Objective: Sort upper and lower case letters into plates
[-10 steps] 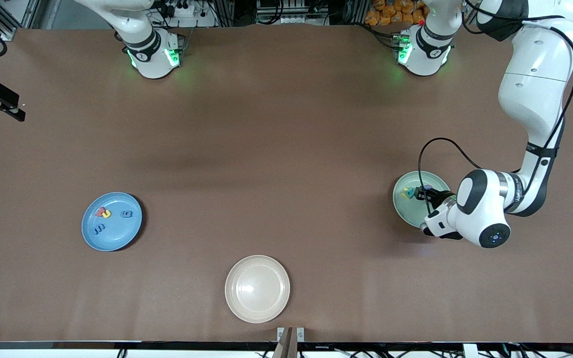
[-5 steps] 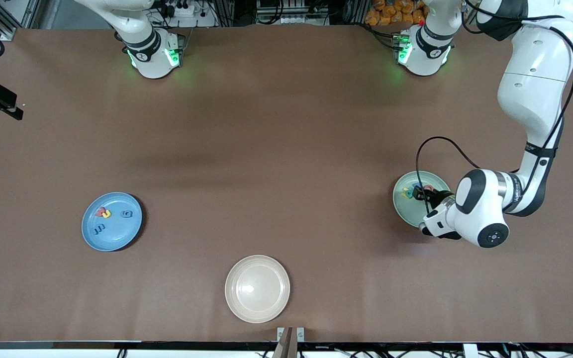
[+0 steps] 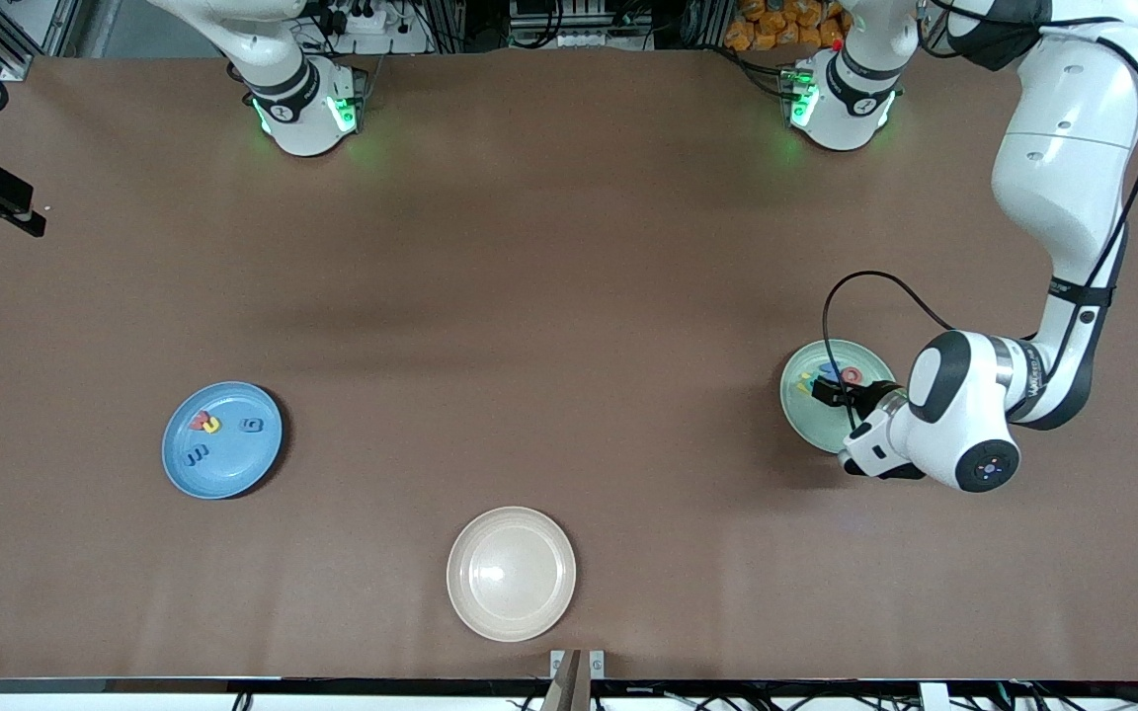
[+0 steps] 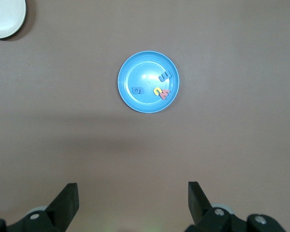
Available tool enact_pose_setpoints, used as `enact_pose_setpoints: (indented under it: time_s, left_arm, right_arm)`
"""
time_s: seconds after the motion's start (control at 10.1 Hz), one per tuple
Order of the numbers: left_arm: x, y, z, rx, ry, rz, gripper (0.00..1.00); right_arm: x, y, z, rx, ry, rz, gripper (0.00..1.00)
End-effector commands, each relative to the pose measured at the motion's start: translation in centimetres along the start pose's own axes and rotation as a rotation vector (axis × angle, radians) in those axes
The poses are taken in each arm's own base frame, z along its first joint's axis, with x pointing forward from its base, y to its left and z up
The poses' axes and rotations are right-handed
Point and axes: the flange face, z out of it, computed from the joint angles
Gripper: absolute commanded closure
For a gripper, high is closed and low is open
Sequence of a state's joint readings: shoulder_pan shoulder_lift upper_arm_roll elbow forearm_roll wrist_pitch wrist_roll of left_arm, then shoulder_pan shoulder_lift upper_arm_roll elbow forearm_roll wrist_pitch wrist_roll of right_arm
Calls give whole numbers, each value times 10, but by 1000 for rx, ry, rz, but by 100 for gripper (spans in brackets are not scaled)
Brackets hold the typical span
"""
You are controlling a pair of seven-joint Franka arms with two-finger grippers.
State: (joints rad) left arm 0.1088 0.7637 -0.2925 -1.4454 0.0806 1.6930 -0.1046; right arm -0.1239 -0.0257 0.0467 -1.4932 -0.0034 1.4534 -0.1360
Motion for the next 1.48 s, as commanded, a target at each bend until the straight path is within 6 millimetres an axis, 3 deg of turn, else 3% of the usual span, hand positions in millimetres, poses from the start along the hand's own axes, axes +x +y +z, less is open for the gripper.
enact_pose_setpoints:
  time_s: [0.0,0.1,0.3,0.4,0.69,1.09,1.39]
  left_arm:
    - [-37,-7,-74,41,114,-44,0]
    - [-55,-7,-109,64,175,-44,0]
    - [-117,-7,-201,149,334,-50,0]
    - [-146,-5,-234,176,399,-58,0]
    - [-233,7,-295,208,454,-84,0]
    - [-262,13,-312,117,431,-69,0]
    - [-271,-4,-315,119,423,-10,0]
  right_arm:
    - [-7,8,-7,-14,0,33,0]
    - [-7,9,-11,-15,9,38,0]
    - [-6,15,-20,-15,31,41,0]
    - [-5,14,-20,-18,32,36,0]
    - [-4,17,-21,-22,40,38,0]
    - [-6,27,-24,-22,49,58,0]
    - [-5,26,-23,-23,54,55,0]
